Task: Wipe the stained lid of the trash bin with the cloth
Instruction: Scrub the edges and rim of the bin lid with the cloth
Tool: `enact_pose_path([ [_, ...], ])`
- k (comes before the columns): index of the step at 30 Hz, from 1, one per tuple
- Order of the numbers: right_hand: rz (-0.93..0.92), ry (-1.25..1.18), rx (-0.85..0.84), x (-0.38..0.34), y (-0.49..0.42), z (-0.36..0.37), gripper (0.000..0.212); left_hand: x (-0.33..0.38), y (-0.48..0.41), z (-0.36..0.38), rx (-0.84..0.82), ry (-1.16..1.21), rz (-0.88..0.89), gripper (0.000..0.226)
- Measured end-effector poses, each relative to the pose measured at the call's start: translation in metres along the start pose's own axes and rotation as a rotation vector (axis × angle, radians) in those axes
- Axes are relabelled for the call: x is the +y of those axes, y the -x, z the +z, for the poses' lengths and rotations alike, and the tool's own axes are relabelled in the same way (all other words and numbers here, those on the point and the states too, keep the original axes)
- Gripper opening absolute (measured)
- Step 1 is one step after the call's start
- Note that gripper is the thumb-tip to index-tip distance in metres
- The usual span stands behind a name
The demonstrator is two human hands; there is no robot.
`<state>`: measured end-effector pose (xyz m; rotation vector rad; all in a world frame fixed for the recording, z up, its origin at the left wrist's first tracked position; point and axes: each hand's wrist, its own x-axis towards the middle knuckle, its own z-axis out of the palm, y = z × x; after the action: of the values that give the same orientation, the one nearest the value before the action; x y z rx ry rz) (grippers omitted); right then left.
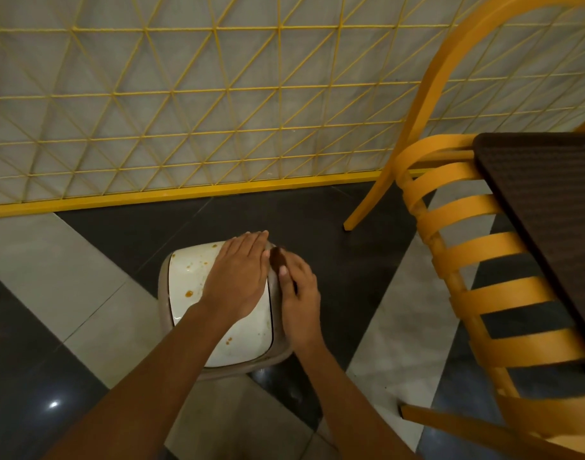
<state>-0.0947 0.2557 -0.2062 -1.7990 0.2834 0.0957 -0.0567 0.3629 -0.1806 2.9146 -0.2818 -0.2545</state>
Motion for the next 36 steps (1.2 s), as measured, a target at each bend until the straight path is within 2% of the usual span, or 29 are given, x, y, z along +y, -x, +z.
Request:
enact_pose_path([
  [5, 0.017, -0.046, 0.054, 0.017, 0.057, 0.001, 0.027, 0.001, 0.002, 0.001, 0.014, 0.023, -0.014, 0.048],
  [13, 0.037, -0.001, -0.074, 0.006, -0.009, -0.008, 0.032, 0.001, 0.000, 0.000, 0.008, -0.001, -0.010, 0.048],
  [18, 0.043, -0.050, 0.022, 0.016, 0.038, -0.005, 0.033, 0.002, 0.002, 0.002, 0.014, -0.018, -0.015, 0.049],
  [21, 0.111, -0.058, 0.007, 0.016, 0.015, -0.004, 0.030, 0.001, 0.000, 0.004, 0.012, -0.015, -0.014, 0.049],
  [28, 0.173, 0.027, -0.182, -0.011, -0.053, -0.007, 0.031, -0.003, 0.000, 0.009, 0.080, -0.022, 0.015, 0.077],
  [36, 0.250, -0.017, -0.156, -0.005, -0.040, -0.011, 0.029, 0.000, 0.000, 0.006, 0.058, -0.016, -0.007, 0.066],
])
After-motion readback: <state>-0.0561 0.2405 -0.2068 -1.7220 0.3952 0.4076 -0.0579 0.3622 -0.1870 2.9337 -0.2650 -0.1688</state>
